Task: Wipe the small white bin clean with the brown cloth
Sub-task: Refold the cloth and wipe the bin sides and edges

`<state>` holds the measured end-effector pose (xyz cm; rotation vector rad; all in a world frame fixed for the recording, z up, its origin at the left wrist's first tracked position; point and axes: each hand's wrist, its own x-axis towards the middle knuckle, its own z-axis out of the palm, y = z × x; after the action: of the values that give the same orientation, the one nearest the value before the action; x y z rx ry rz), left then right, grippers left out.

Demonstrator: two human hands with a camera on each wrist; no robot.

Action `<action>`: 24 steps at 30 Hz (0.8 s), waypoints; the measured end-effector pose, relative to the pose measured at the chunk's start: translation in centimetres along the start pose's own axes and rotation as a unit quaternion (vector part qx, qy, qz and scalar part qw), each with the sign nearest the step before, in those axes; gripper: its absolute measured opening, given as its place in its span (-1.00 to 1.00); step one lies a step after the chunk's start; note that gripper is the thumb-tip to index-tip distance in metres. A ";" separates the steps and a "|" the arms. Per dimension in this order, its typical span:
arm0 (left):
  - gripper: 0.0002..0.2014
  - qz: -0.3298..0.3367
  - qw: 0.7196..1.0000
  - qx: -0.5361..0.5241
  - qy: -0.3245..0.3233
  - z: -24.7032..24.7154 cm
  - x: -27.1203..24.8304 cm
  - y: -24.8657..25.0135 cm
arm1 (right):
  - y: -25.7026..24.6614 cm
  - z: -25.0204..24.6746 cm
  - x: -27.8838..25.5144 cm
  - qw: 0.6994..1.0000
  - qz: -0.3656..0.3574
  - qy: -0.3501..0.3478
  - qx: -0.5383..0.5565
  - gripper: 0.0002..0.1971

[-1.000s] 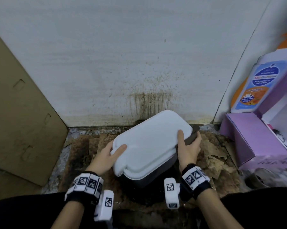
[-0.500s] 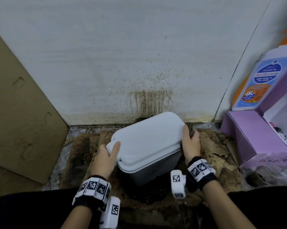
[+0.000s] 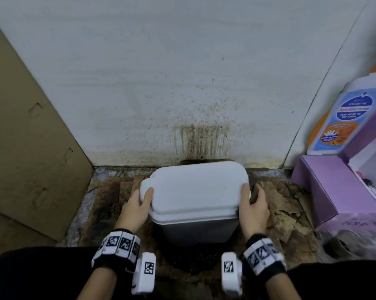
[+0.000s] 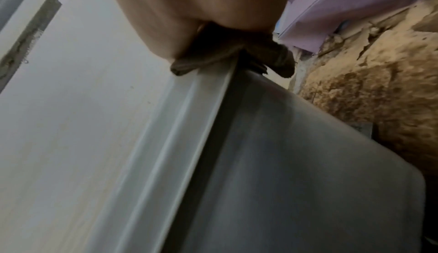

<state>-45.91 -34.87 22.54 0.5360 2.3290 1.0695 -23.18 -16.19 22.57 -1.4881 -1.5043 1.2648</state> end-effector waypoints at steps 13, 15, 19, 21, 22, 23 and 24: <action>-0.35 0.031 0.997 0.055 -0.042 -1.4 1.1 0.3 | 0.9 -1.0 -0.8 0.993 -0.016 0.092 0.076 -0.53; -0.23 0.030 0.995 0.090 -0.033 -1.5 1.4 -0.3 | -0.4 -1.0 -0.7 0.989 -0.082 0.119 0.041 -0.54; -0.27 0.024 0.992 0.121 -0.015 -1.1 1.5 0.0 | -2.8 0.9 -0.5 0.971 -0.221 0.053 -0.072 -0.56; -0.33 0.051 0.994 0.094 -0.018 -0.7 1.4 0.0 | -2.9 2.9 -0.6 0.938 -0.261 -0.019 -0.226 -0.54; -0.36 0.069 0.995 0.074 -0.019 -0.6 1.5 -0.2 | -2.7 3.9 -0.8 0.907 -0.263 -0.040 -0.326 -0.50; -0.39 0.087 0.995 0.055 -0.018 -0.5 1.6 -0.3 | -2.4 4.9 -1.2 0.873 -0.264 -0.049 -0.406 -0.46; -0.40 0.101 0.994 0.038 -0.016 -0.4 1.7 -0.4 | -2.2 5.8 -1.6 0.850 -0.265 -0.052 -0.452 -0.43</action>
<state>-47.55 -34.43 21.96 0.8255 2.3328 1.0570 -29.12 -18.53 23.10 -1.3312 -2.5561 0.2727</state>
